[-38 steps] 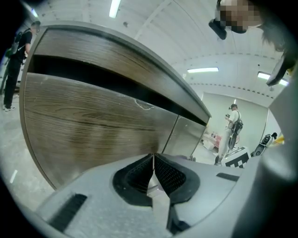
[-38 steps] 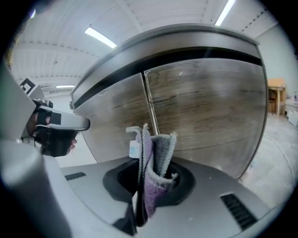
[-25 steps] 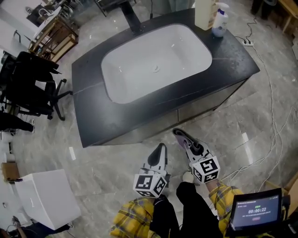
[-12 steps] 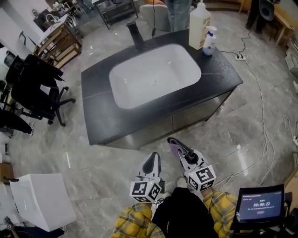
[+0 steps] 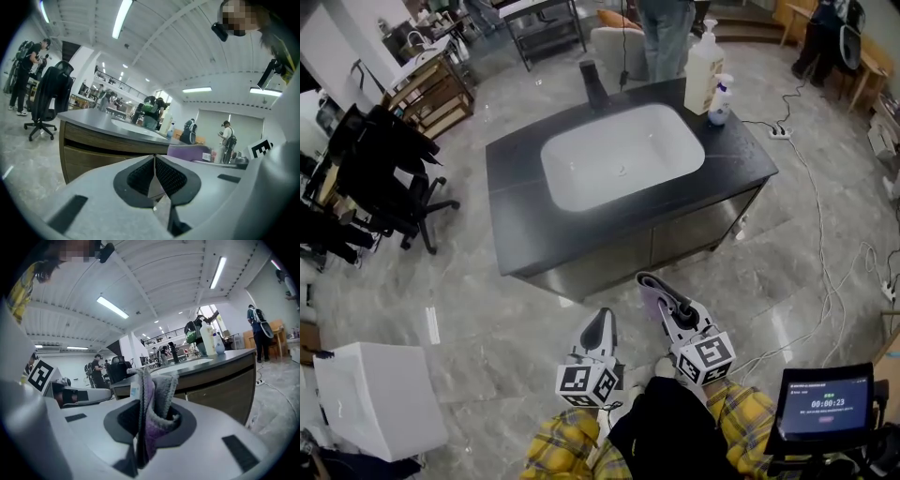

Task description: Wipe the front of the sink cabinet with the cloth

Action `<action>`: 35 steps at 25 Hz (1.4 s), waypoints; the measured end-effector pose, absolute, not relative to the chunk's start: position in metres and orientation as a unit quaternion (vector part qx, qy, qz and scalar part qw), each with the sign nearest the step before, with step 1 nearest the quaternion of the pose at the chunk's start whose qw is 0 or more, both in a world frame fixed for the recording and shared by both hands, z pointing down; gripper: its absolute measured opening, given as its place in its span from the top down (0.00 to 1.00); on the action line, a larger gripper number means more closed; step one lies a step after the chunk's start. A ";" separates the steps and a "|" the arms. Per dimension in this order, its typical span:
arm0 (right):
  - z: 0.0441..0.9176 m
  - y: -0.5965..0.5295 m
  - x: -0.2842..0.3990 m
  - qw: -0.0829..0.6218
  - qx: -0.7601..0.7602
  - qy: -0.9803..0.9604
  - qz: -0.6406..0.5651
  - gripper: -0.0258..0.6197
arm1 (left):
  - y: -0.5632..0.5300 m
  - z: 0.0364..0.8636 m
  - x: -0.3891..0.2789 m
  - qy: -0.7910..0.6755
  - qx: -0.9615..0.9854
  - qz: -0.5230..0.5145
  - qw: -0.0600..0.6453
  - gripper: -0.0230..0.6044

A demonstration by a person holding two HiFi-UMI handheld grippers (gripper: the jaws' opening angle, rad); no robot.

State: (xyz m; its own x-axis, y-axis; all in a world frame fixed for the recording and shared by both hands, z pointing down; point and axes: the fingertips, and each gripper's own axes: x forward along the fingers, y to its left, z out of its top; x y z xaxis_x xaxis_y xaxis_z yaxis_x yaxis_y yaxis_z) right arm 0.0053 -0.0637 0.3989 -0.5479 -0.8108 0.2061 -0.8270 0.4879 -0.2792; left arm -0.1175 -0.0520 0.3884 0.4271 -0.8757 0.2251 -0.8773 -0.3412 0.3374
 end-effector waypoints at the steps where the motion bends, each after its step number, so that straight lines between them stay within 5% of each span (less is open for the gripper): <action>1: 0.394 -0.060 0.003 0.020 0.474 -0.863 0.174 0.89 | -0.049 0.385 -0.122 -0.540 0.816 -0.002 0.207 0.95; 23: 0.358 0.012 -0.049 0.004 0.454 -0.879 0.145 0.89 | 0.015 0.356 -0.172 -0.547 0.818 -0.026 0.175 0.95; 35: 0.383 -0.002 -0.040 0.018 0.419 -0.897 0.138 0.89 | 0.001 0.379 -0.143 -0.556 0.812 -0.016 0.178 0.95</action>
State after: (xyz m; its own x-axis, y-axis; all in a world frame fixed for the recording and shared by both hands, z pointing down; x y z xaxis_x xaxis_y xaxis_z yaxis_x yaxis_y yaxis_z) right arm -0.0403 -0.0017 0.3830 -0.6482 -0.7470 0.1477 -0.7568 0.6106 -0.2335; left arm -0.1429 0.0010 0.3786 0.3815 -0.9080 0.1730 -0.8970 -0.3184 0.3067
